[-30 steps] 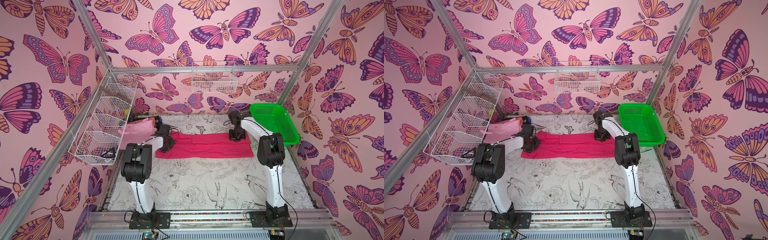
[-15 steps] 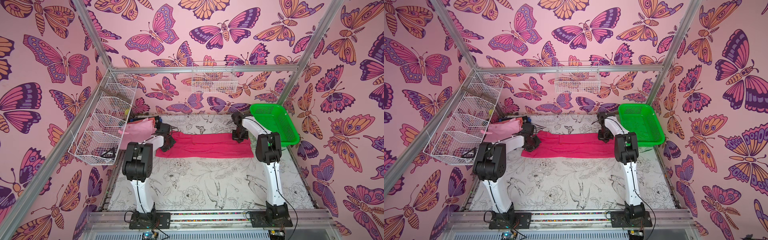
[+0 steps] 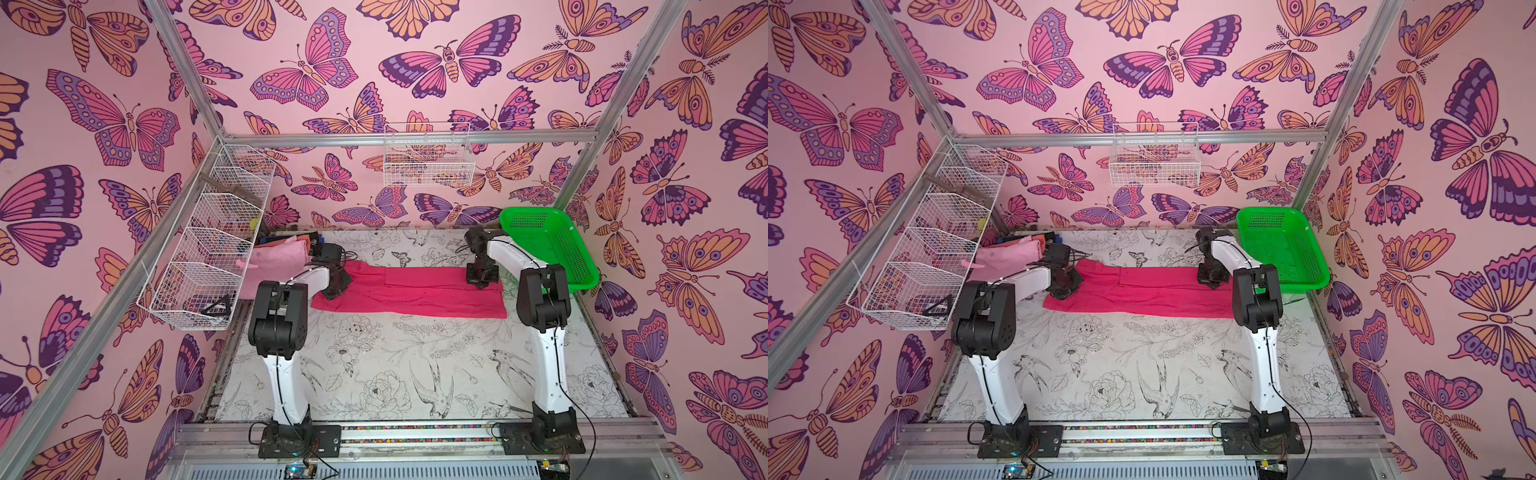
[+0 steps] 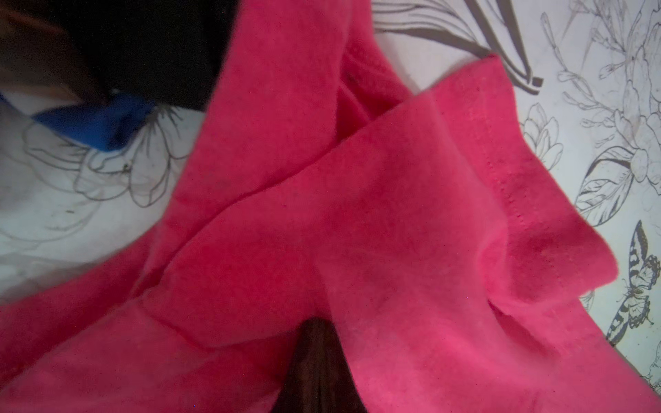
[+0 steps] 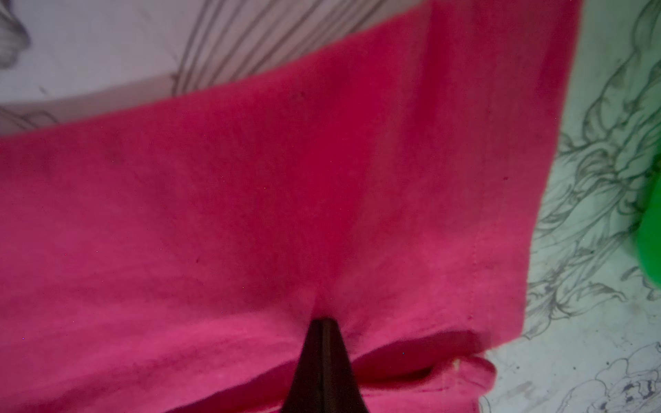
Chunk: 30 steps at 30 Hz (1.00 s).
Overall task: Fold and stack t-shirts
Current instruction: Adjust the T-shirt at the center of the board.
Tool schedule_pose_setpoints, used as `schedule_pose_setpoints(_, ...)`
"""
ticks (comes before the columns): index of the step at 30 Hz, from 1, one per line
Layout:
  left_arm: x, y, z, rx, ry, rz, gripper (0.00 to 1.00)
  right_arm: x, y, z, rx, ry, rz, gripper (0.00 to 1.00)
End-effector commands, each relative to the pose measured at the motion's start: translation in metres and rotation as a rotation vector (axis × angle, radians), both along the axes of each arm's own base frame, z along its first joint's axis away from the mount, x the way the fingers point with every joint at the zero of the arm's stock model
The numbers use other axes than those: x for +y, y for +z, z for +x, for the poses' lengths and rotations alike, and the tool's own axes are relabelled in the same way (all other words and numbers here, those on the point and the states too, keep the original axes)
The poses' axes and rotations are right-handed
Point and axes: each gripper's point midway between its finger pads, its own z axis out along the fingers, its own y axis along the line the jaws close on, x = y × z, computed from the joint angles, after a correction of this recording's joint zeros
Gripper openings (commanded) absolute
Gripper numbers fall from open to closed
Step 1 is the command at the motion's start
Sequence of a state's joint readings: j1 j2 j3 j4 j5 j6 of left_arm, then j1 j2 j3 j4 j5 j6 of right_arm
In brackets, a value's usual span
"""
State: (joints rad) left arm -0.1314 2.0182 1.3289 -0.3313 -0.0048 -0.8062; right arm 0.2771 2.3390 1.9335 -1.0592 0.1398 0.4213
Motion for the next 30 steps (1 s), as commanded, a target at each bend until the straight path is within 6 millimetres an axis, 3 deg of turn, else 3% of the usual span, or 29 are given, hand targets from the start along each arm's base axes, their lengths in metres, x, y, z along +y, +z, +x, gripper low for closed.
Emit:
schedule_pose_setpoints(1,0.010,-0.041,-0.027,0.146,0.025,0.046,0.00,-0.012,-0.030,-0.054,0.205,-0.006,-0.029,0.00)
schedule_pose_setpoints(7,0.011,-0.039,-0.027,0.146,0.026,0.047,0.00,-0.016,-0.025,-0.074,0.226,0.015,-0.036,0.00)
schedule_pose_setpoints(19,0.011,-0.041,-0.029,0.152,0.025,0.048,0.00,-0.017,-0.017,-0.091,0.249,0.039,-0.052,0.00)
schedule_pose_setpoints(30,0.007,-0.045,-0.023,0.156,0.018,0.036,0.00,-0.019,-0.004,-0.119,0.260,0.043,-0.058,0.00)
